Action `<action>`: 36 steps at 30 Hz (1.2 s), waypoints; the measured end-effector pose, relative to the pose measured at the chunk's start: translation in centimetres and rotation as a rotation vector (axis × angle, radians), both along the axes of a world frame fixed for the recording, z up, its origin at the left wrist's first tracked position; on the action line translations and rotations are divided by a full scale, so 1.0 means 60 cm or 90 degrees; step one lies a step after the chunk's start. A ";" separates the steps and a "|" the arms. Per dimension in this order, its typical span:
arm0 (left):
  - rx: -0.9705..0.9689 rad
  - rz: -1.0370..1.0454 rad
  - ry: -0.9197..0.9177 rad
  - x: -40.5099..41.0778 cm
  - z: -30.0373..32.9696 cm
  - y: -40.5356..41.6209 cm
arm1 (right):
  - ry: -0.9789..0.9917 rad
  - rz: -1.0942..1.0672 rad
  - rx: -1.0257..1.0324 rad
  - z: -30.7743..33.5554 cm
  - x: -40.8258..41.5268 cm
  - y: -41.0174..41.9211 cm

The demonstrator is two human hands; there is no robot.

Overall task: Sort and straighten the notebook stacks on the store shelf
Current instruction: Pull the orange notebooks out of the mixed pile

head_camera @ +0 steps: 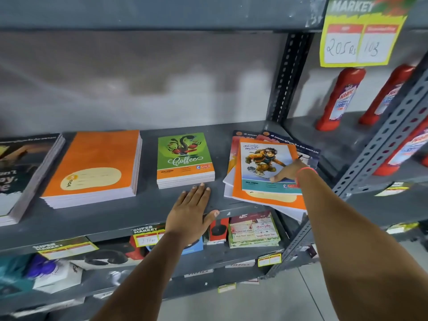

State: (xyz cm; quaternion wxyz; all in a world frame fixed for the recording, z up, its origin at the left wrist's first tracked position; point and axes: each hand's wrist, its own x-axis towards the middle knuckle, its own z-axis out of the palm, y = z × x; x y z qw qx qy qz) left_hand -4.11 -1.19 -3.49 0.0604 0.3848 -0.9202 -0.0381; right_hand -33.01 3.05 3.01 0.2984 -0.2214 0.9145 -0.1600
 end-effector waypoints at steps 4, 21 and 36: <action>0.012 -0.026 -0.020 0.004 0.005 -0.002 | -0.157 -0.131 -0.192 0.014 -0.026 0.033; 0.038 0.091 0.064 0.130 -0.002 -0.039 | -0.471 -0.089 -0.419 0.034 0.224 -0.159; -0.064 -0.047 0.116 0.026 0.051 -0.001 | 0.162 0.024 -0.229 -0.001 0.191 -0.075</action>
